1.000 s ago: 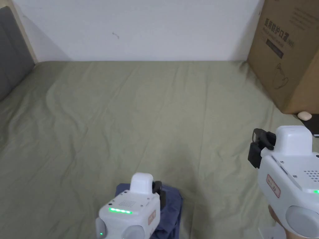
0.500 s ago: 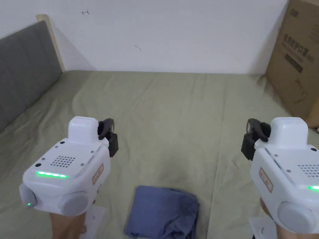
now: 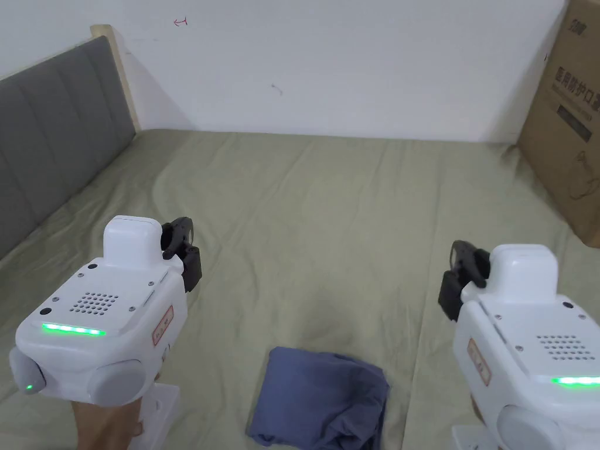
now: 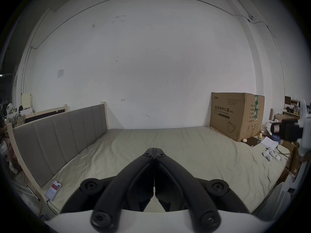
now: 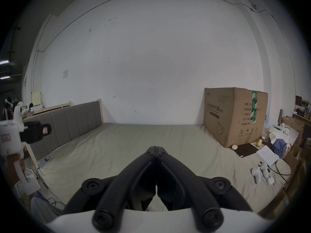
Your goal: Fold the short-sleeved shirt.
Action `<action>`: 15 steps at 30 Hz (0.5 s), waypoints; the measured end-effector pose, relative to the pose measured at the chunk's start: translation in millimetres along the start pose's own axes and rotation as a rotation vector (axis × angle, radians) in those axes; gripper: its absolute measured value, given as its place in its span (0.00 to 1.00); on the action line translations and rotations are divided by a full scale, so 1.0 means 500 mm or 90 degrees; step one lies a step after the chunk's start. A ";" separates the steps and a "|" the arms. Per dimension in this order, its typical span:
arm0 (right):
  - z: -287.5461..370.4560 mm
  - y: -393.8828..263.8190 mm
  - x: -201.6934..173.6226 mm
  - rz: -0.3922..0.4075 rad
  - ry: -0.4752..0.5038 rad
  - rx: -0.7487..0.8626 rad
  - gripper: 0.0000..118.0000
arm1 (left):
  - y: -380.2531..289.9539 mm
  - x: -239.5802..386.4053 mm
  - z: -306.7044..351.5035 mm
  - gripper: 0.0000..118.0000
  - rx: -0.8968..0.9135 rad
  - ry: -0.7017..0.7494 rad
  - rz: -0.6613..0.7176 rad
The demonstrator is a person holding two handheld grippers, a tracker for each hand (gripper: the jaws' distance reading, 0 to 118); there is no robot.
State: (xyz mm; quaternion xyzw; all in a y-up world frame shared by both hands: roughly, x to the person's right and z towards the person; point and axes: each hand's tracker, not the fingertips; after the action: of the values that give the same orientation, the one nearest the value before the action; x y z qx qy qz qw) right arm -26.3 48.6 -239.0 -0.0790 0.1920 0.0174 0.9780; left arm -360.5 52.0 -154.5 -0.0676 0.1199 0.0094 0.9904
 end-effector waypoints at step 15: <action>-0.096 -0.349 -0.162 0.035 0.102 -0.249 0.00 | -0.089 -0.018 -0.031 0.00 -0.099 -0.025 0.046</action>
State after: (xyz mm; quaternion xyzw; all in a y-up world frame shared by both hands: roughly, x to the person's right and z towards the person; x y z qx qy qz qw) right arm -107.7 -131.4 -226.6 -0.2629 0.2639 0.0750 0.9250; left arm -371.3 5.9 -161.3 -0.1399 0.1013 0.0558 0.9834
